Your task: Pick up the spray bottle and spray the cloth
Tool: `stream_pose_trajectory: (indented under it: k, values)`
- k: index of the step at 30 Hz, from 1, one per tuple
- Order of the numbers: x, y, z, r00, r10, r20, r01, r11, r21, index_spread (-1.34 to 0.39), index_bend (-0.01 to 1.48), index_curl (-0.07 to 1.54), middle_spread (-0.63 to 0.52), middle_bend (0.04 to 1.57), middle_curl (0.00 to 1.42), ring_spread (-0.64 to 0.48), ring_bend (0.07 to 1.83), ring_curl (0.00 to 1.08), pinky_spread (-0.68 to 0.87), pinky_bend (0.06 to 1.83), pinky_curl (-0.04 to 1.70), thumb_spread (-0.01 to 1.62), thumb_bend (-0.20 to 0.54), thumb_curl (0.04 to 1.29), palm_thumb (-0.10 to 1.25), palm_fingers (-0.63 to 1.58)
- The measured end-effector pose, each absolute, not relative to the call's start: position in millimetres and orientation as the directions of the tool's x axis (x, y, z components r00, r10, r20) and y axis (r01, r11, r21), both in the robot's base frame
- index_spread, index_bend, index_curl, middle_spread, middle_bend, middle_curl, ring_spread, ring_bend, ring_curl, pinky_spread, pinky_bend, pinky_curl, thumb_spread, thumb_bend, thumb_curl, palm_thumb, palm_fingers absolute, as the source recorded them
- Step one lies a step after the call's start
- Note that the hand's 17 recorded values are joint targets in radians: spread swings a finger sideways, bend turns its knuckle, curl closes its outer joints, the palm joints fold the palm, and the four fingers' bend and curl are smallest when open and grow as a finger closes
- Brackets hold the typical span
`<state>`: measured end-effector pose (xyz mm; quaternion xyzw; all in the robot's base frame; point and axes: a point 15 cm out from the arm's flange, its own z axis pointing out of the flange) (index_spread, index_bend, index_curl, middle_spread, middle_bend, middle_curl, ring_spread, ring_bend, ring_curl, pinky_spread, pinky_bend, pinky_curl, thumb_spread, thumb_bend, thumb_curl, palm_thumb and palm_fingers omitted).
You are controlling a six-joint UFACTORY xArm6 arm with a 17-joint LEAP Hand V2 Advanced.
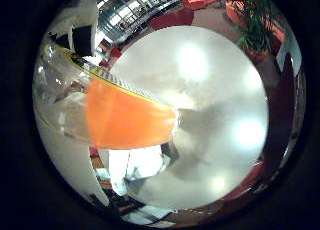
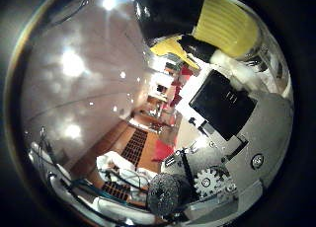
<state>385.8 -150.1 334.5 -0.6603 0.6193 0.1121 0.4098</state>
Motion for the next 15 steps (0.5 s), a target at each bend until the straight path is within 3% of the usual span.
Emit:
stream_pose_trajectory:
  k: [7, 15]
  values:
    - [360.7, -124.6, 372.8, 0.248, -0.874, -0.418, -0.957, -0.156, -0.243, -0.18, 1.24, 0.74, -0.09, 1.42, 0.66, -0.2, 1.41, 0.72, -0.16, 1.12, 1.25, 0.94, -0.015, 0.7, 1.11, 1.13]
    - [352.5, -70.6, 376.3, 0.341, -0.93, -0.139, -0.939, -0.344, -0.001, -0.18, 1.24, 0.73, -0.09, 1.42, 0.65, -0.21, 1.4, 0.73, -0.16, 1.07, 1.34, 0.94, -0.014, 0.73, 1.09, 1.13]
